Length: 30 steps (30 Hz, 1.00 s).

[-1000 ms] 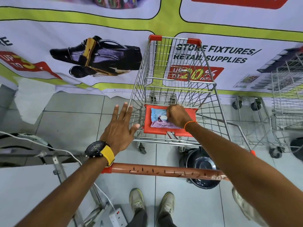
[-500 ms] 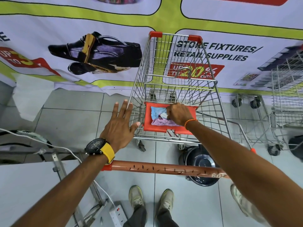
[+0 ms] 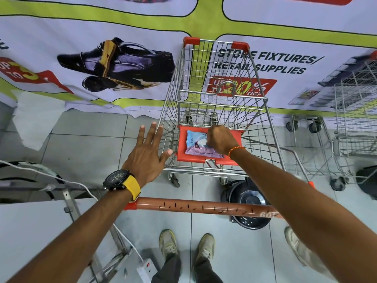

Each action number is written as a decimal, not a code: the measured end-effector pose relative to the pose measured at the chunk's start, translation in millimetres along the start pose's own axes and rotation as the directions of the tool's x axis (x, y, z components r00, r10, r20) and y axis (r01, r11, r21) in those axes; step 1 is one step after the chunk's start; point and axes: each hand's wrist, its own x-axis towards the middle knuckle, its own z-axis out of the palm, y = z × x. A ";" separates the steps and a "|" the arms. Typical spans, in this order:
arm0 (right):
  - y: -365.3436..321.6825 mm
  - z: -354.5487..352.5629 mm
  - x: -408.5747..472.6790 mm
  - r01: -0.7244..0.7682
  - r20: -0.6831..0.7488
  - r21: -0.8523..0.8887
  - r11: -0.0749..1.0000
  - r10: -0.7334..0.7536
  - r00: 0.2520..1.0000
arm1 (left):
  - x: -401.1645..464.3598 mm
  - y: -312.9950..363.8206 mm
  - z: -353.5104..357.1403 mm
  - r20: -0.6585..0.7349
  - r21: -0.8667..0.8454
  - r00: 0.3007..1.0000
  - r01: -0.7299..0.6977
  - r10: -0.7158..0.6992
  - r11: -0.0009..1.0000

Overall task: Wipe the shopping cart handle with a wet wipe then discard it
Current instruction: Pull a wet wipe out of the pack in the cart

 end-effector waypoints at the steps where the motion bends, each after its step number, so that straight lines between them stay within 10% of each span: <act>1: -1.0 -1.7 -1.7 0.000 0.000 -0.003 1.000 0.000 1.000 | -0.2 0.5 0.0 0.000 -0.001 1.000 -0.002 0.002 1.000; 17: 3.7 -4.2 -6.5 -0.030 0.007 0.244 0.969 0.029 1.000 | -0.5 1.5 -1.2 -0.001 0.013 1.000 -0.008 0.008 1.000; 30: 1.1 3.3 -4.1 0.000 0.080 -0.091 0.996 0.008 0.997 | 0.9 -0.9 1.5 -0.011 -0.003 1.000 -0.005 0.005 1.000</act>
